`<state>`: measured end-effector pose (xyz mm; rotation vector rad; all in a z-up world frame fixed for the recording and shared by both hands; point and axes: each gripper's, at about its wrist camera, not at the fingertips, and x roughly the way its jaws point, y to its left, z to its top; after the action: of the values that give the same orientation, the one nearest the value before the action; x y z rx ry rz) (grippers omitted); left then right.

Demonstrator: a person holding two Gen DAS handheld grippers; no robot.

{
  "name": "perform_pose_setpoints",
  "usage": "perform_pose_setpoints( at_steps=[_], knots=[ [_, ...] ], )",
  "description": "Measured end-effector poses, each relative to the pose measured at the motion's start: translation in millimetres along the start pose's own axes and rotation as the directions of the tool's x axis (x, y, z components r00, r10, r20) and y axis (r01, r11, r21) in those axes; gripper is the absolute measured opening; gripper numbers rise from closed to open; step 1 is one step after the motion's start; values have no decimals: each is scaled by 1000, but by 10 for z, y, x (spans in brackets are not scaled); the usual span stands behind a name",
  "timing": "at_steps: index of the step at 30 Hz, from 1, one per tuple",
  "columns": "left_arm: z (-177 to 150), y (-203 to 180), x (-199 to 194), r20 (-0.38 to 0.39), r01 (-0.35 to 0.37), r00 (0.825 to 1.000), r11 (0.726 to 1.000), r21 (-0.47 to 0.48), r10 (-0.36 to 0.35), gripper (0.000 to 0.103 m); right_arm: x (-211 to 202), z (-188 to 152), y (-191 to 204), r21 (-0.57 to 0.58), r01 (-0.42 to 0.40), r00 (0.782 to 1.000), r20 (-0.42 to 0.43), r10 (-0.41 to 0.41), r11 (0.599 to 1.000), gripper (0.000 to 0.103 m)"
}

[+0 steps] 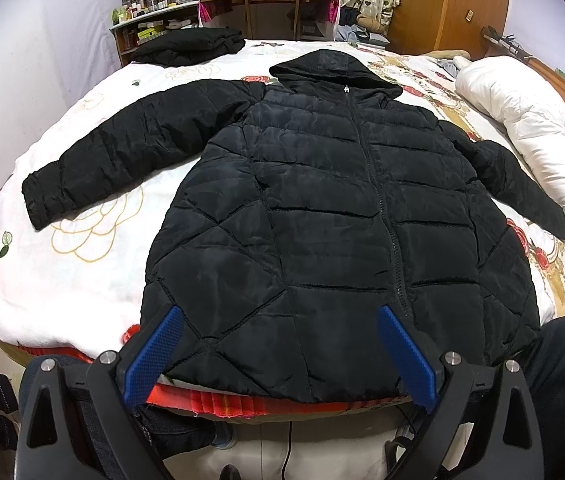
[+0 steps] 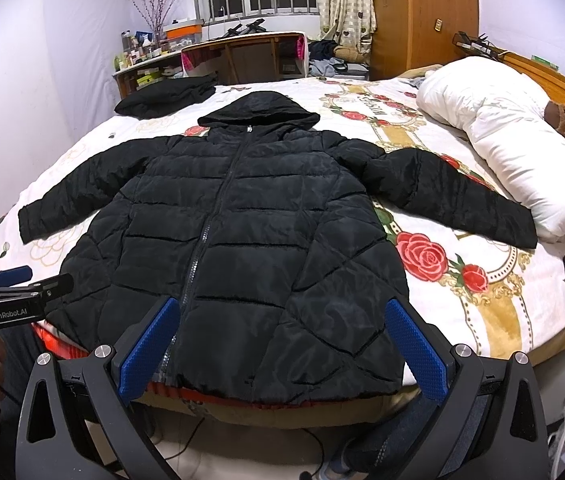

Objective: Fold large clothes

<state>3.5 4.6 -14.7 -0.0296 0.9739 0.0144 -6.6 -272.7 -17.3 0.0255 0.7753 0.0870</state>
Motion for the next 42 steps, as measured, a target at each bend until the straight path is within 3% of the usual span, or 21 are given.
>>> perform_pose_setpoints(
  at_steps=[11,21,24,26,30,34,38,42],
  knots=[
    [73,91,127,-1,12,1000,1000,-3,-12,99,136,129,71,-37,-13,1000,-12,13,999,102],
    [329,589,378,15,81,997,987,-142,-79,99,474,369,261,-80,-64,997,-41,61,995,102],
    [428,860,522,15,101,995,969,-226,-100,95,626,470,371,-101,-88,995,-51,83,991,102],
    [488,1024,607,15,84,996,963,-256,-83,89,718,534,444,-116,-99,994,-56,93,988,102],
    [587,1403,753,20,28,1000,945,-325,-23,89,948,679,601,-142,-119,992,-68,110,983,102],
    [644,1835,933,15,35,999,910,-414,-31,89,1154,798,759,-170,-130,990,-73,119,977,102],
    [658,2206,1077,14,-12,1000,882,-471,21,89,1310,893,890,-205,-121,992,-65,110,971,102],
    [655,2592,1220,12,-46,998,838,-544,63,88,1445,962,973,-225,-116,992,-65,104,967,102]
  ],
)
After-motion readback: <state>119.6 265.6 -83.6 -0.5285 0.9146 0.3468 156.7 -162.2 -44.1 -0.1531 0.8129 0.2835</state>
